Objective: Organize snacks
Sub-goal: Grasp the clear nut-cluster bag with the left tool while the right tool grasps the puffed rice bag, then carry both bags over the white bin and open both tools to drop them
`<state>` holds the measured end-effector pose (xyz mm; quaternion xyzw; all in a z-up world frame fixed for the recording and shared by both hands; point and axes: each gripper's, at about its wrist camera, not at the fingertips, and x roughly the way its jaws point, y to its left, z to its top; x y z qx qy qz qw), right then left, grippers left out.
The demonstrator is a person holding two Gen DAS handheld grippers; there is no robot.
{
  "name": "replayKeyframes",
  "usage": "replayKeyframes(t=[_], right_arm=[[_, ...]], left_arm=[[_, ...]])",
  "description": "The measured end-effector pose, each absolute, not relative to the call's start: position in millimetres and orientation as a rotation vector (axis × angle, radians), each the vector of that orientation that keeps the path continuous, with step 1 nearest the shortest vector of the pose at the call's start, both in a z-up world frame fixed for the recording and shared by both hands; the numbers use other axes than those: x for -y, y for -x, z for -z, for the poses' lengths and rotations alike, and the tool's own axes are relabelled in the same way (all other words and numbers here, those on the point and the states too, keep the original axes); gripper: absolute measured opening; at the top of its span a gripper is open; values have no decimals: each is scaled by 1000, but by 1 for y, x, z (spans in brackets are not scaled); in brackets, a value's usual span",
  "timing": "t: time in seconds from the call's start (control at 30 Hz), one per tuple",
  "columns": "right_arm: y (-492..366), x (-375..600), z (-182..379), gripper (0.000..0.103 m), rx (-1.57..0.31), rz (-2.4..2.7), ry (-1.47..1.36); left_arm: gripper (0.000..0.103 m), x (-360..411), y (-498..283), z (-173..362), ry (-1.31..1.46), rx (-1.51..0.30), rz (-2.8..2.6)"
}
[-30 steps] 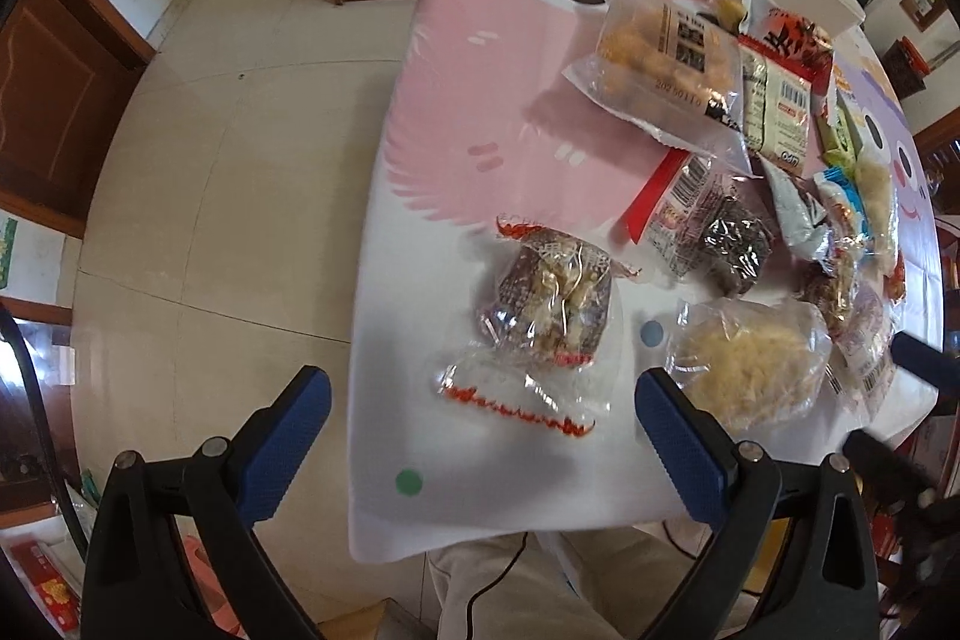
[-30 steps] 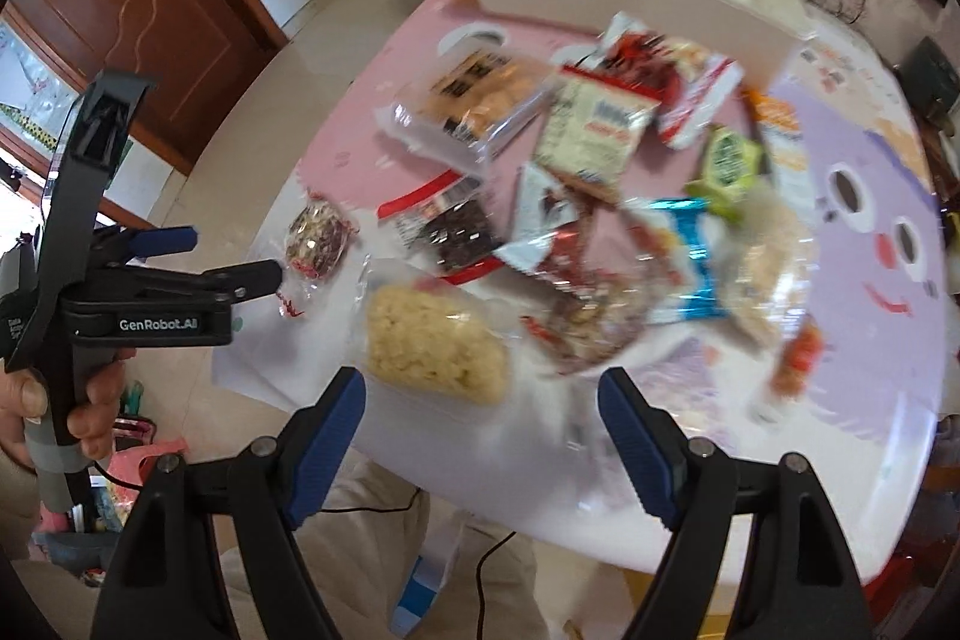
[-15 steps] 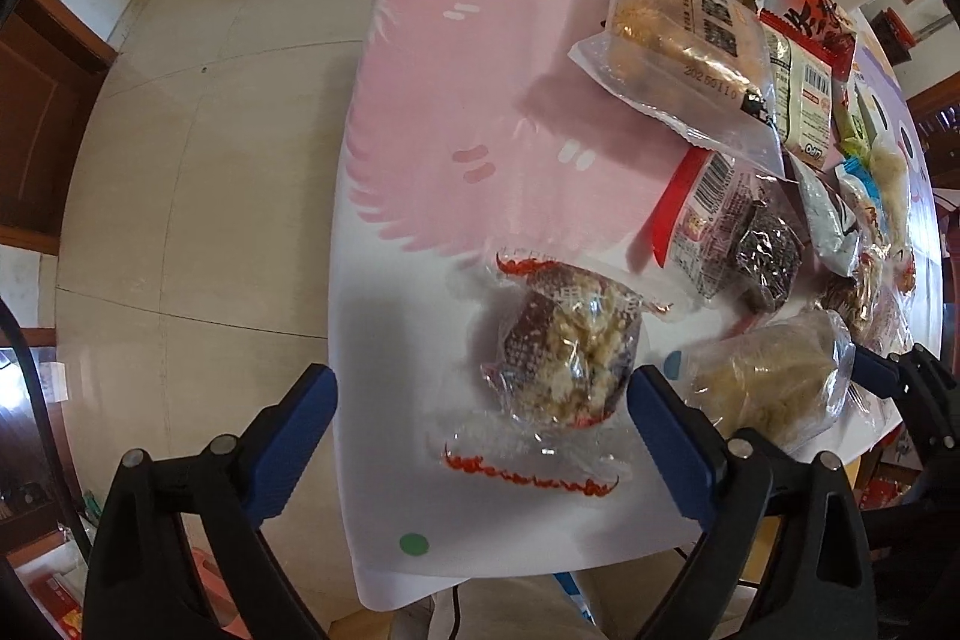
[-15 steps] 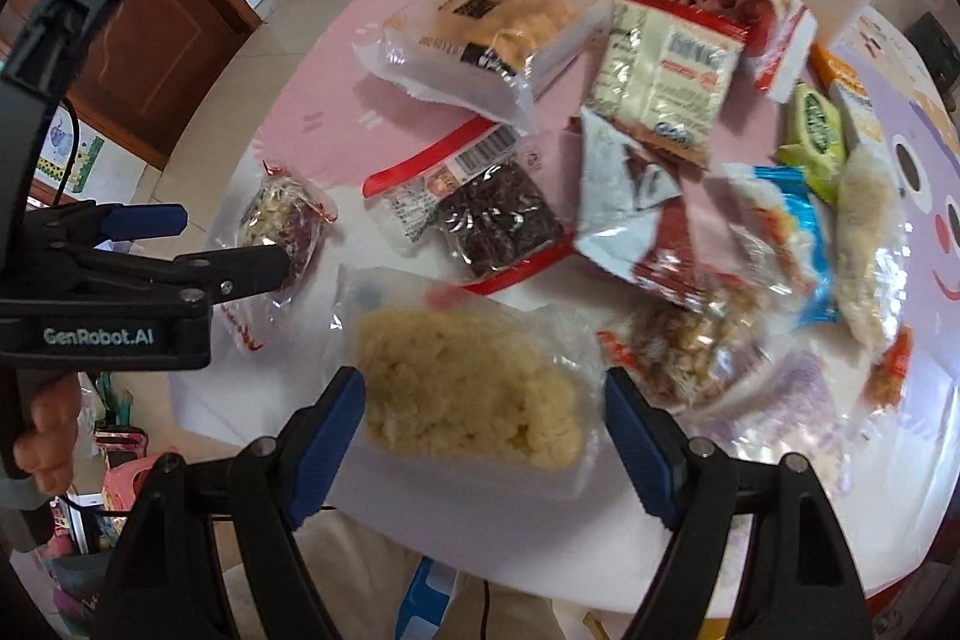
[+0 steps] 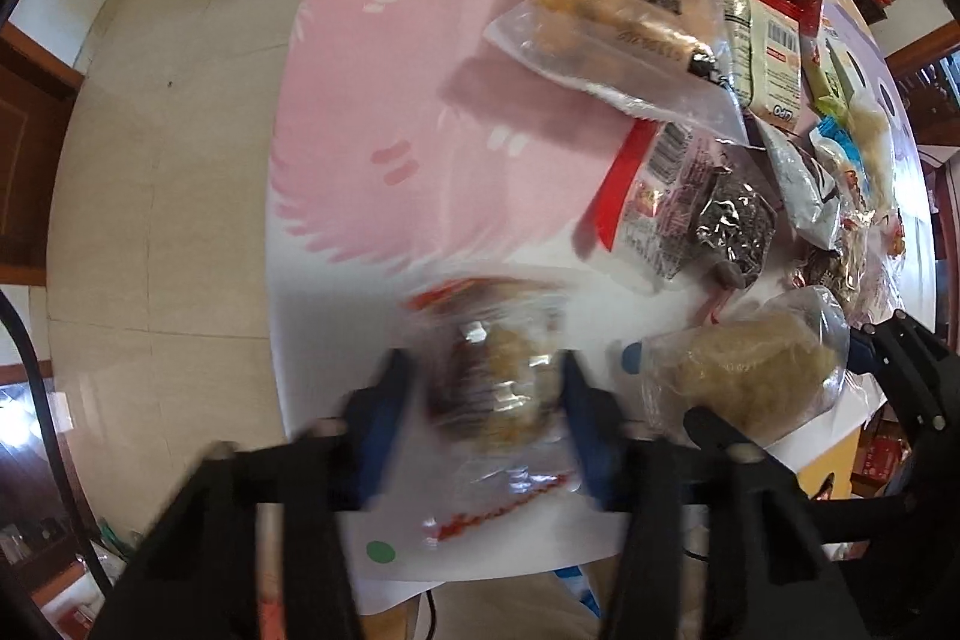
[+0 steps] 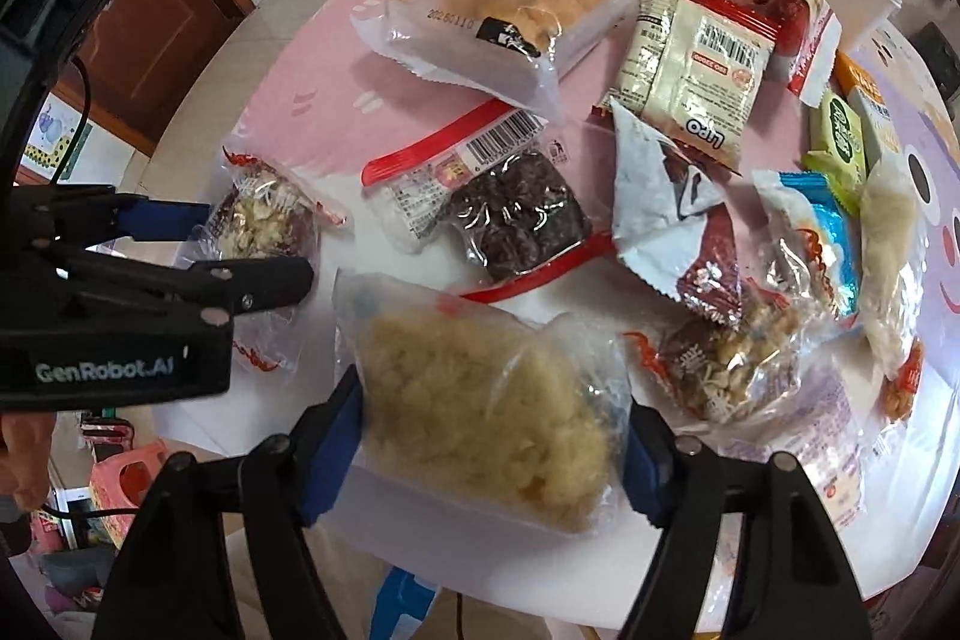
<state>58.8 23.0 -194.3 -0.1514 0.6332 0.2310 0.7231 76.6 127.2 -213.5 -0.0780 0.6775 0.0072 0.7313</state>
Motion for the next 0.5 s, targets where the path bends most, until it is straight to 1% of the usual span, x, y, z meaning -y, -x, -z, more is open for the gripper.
replayKeyframes(t=[0.1, 0.2, 0.23, 0.27, 0.4, 0.47, 0.5], right_arm=[[-60, -17, 185, 71, -1385, -535, 344], [-59, -9, 169, 66, -1366, -570, 340], [-58, -4, 164, 55, -1364, -594, 335], [-59, 4, 155, 47, -1361, -615, 326], [-62, 9, 129, 45, -1301, -657, 335], [-67, 19, 111, 42, -1273, -685, 323], [-70, 23, 101, 31, -1259, -704, 317]], left_arm=[[38, -125, -79, 214, 206, -1480, -33], [38, -133, -69, 210, 237, -1474, -67], [37, -133, -68, 208, 247, -1470, -81], [37, -134, -66, 203, 260, -1460, -95], [37, -133, -54, 172, 313, -1403, -137], [37, -129, -51, 152, 327, -1361, -158], [37, -125, -49, 140, 334, -1336, -166]])
